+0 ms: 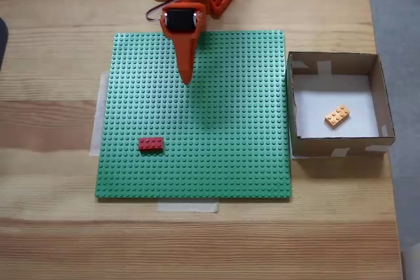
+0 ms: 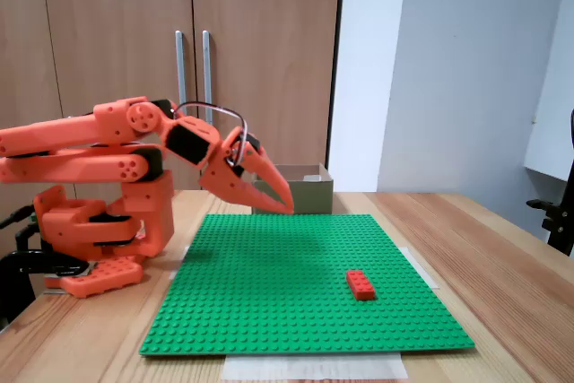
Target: Pick the yellow lego block and put it in the box.
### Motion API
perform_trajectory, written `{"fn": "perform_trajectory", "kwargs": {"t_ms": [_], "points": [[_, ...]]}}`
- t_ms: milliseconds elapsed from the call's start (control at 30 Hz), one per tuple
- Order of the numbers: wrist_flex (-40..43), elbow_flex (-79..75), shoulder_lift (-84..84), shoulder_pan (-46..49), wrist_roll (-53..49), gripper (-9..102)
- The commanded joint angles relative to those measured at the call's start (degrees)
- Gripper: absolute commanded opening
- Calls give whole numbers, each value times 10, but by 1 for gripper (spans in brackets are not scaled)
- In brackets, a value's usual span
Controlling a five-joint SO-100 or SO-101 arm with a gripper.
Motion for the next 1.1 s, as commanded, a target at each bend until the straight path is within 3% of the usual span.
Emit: {"fn": "perform_trajectory", "kwargs": {"t_ms": [0, 1067], "points": [[1, 8, 13, 4, 9, -1], [28, 82, 31, 5, -28, -1]]}}
